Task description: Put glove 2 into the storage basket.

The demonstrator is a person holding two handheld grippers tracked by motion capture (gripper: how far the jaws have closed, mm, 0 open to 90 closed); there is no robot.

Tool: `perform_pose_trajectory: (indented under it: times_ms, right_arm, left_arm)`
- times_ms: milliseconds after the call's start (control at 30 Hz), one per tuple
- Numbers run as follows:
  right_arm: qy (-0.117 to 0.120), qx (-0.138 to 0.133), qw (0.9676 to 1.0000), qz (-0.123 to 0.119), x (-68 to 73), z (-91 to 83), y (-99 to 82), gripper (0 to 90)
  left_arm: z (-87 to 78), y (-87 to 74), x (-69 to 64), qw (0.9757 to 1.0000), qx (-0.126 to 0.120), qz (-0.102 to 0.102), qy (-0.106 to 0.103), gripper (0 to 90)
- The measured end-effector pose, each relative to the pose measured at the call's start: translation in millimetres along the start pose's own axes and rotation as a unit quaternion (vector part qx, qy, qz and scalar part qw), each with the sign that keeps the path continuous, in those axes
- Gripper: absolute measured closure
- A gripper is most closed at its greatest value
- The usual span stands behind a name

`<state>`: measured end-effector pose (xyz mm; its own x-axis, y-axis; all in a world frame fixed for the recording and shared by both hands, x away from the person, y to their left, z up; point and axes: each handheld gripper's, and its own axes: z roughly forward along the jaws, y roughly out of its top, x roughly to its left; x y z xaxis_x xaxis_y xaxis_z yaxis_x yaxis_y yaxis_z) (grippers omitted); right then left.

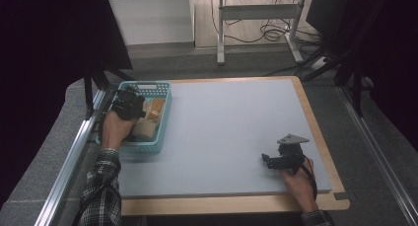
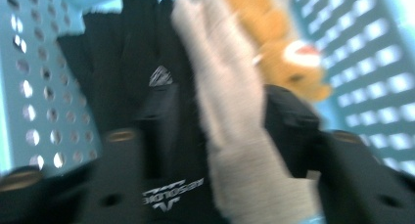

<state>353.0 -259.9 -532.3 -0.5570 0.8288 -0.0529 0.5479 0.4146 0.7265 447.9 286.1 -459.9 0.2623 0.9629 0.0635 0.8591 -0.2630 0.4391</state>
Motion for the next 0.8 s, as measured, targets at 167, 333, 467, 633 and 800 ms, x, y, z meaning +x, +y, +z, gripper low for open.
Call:
perform_pose_trajectory:
  times_ms: [167,333,467,633,800]
  right_arm:
    - [0.0,0.0,1.0,0.0,0.0,0.0,0.0,10.8]
    - [0.0,0.0,1.0,0.0,-0.1,0.1,0.0,10.8]
    - [0.001,0.0,1.0,0.0,-0.1,0.0,0.0,10.8]
    - [0.001,0.0,1.0,0.0,-0.1,0.0,0.0,10.8]
    - [0.0,0.0,1.0,0.0,-0.1,0.0,0.0,10.8]
  left_arm:
    - [26.7,0.8,-1.8,0.9996,0.027,-0.001,-0.011,72.9]
    - [38.8,10.0,-15.5,0.9987,0.027,0.005,-0.042,74.9]
    - [41.4,14.6,-23.1,0.9992,0.033,0.014,-0.017,75.3]
    - [36.3,10.6,-14.6,0.9998,0.017,0.002,-0.006,64.3]
    - [26.7,4.0,-6.6,0.9998,-0.017,-0.007,0.003,51.4]
